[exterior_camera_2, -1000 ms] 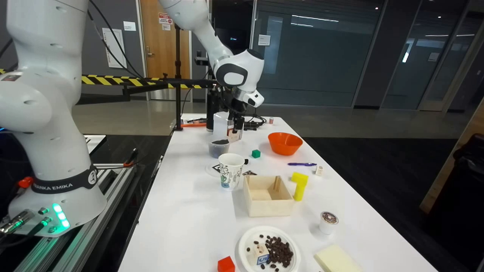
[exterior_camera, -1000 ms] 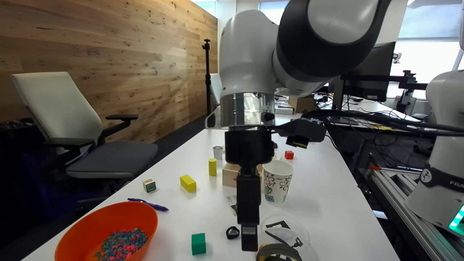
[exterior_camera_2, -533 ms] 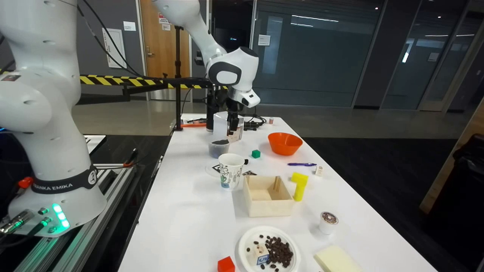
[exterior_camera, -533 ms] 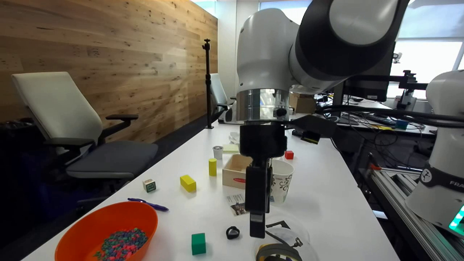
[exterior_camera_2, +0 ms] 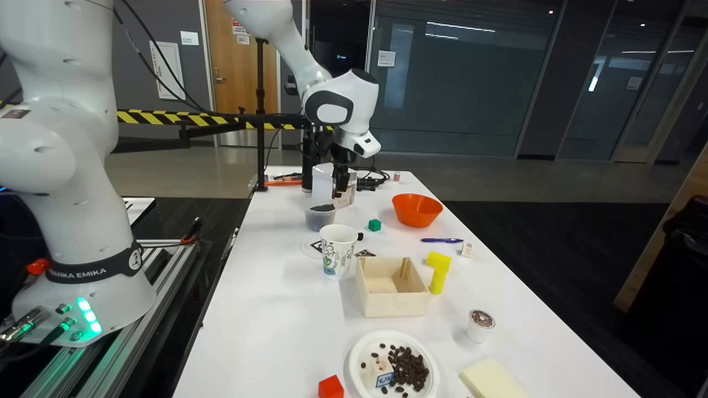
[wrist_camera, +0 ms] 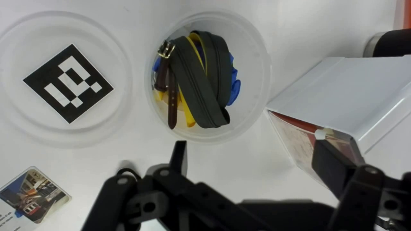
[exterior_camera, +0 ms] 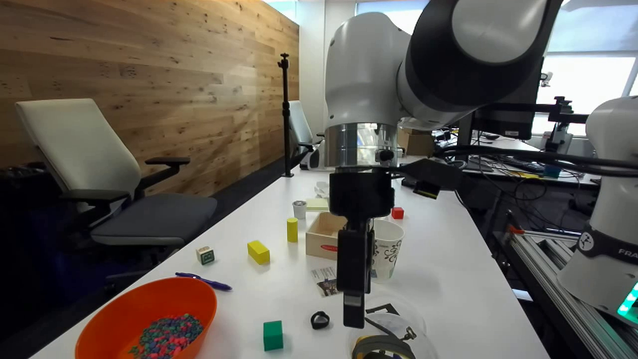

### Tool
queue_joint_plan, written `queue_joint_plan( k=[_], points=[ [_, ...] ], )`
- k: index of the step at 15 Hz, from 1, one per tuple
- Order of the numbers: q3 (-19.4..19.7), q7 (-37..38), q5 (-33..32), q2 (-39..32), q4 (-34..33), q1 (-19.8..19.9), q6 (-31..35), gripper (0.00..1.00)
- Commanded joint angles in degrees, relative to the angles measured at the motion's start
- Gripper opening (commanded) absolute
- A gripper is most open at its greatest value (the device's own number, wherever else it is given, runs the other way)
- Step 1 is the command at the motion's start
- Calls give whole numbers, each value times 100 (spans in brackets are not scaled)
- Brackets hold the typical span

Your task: Close the white object

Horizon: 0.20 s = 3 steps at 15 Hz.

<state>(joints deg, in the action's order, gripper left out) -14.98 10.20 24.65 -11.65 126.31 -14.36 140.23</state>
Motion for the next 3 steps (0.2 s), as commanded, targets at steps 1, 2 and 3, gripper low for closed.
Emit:
queue_joint_plan(
  k=[1, 2, 3],
  points=[
    [-13, 8, -9, 1, -7, 14, -11, 100],
    [-13, 8, -9, 1, -7, 15, -11, 100],
    [-13, 8, -9, 1, -7, 15, -11, 100]
  ],
)
